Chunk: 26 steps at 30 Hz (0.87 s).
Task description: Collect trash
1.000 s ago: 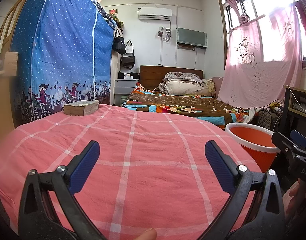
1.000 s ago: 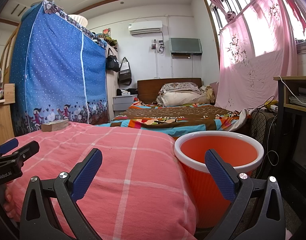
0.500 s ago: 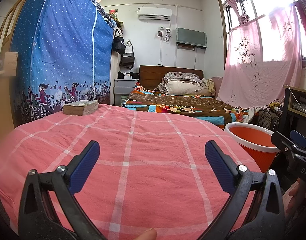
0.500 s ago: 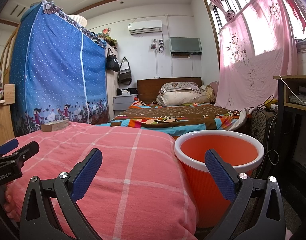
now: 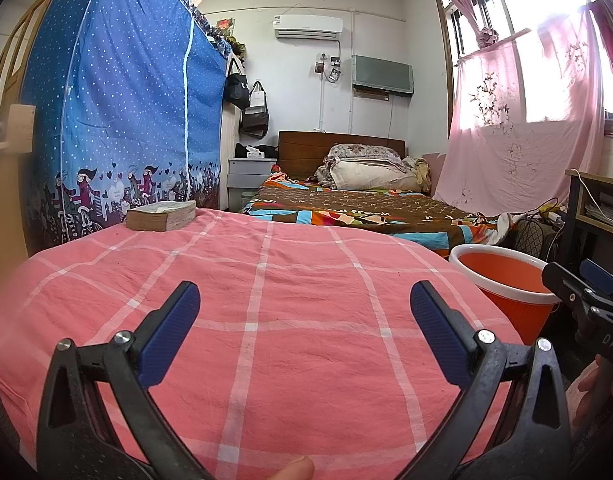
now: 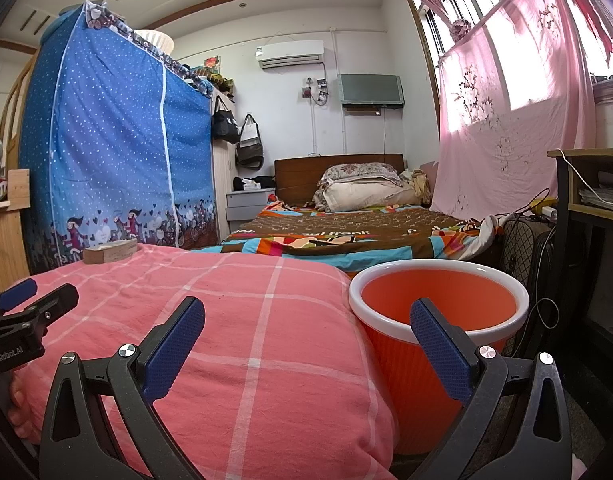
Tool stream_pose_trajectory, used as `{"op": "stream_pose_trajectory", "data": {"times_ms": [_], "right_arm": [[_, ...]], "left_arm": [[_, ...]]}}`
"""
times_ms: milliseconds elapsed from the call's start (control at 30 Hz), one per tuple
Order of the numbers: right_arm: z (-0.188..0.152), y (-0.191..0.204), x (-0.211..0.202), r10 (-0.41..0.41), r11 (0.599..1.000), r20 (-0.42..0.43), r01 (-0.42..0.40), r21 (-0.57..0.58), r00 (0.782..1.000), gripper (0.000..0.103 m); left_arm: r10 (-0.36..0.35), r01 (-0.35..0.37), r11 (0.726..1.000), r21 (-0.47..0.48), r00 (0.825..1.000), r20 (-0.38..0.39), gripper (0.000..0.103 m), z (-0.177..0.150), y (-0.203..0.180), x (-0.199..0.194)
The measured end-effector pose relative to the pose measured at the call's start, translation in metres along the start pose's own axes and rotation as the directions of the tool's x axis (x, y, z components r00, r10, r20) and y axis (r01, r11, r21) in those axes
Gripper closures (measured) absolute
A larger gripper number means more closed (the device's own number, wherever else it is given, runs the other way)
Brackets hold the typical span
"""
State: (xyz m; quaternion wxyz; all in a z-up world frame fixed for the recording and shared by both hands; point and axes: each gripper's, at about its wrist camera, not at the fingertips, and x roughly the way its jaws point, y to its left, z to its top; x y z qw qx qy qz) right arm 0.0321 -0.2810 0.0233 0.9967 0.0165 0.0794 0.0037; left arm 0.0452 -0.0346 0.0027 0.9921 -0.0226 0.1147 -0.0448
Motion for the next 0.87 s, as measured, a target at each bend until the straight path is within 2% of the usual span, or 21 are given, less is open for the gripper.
{"op": "stream_pose_trajectory", "data": {"times_ms": [167, 400, 867], "right_arm": [[-0.0004, 0.0009, -0.0005, -0.001, 1.000, -0.001, 0.001, 0.001, 1.000, 0.000], [0.0000, 0.0017, -0.0013, -0.001, 1.000, -0.002, 0.001, 0.001, 1.000, 0.000], [0.0012, 0.0014, -0.0011, -0.001, 1.000, -0.003, 0.001, 0.002, 1.000, 0.000]], "left_arm": [[0.002, -0.002, 1.000, -0.001, 1.000, -0.006, 0.000, 0.0006, 0.0005, -0.0001], [0.052, -0.052, 0.998, 0.033, 0.999, 0.014, 0.000, 0.0055, -0.0039, -0.0053], [0.053, -0.054, 0.998, 0.038, 0.998, 0.019, 0.000, 0.0061, -0.0025, -0.0043]]}}
